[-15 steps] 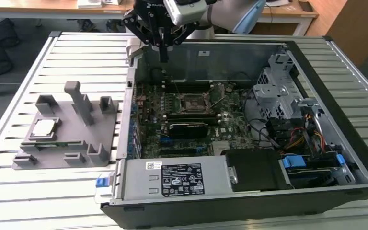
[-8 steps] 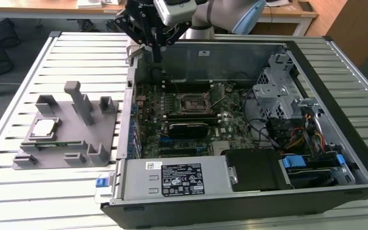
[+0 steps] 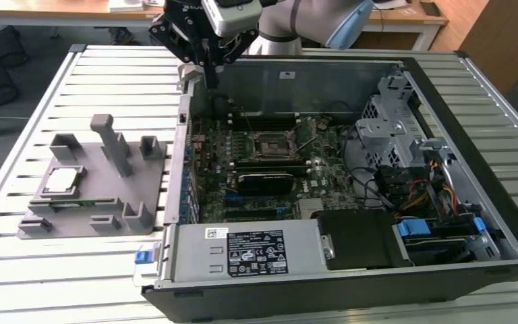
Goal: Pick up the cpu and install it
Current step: 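Reach for the cpu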
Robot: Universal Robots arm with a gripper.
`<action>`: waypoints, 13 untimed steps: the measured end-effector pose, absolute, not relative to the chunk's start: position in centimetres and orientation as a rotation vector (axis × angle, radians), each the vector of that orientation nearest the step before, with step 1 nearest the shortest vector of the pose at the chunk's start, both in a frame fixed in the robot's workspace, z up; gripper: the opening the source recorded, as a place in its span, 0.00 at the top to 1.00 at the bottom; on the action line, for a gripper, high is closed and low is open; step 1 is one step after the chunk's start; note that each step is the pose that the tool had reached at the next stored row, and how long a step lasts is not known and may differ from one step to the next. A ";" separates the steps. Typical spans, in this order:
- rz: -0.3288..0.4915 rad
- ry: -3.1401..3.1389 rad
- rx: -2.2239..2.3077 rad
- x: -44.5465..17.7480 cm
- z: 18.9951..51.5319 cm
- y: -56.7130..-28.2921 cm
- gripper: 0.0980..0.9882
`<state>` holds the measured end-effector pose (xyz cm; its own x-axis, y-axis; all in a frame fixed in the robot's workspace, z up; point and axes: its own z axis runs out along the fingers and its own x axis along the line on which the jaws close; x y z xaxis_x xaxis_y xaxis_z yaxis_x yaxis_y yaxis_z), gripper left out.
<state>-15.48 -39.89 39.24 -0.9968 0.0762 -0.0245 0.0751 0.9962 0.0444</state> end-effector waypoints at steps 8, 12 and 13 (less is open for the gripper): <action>0.068 3.112 0.118 -16.4 39.2 -39.9 0.99; 0.068 3.112 0.118 -17.0 39.2 -39.9 0.99; 0.068 3.112 0.118 -17.1 39.2 -39.9 0.99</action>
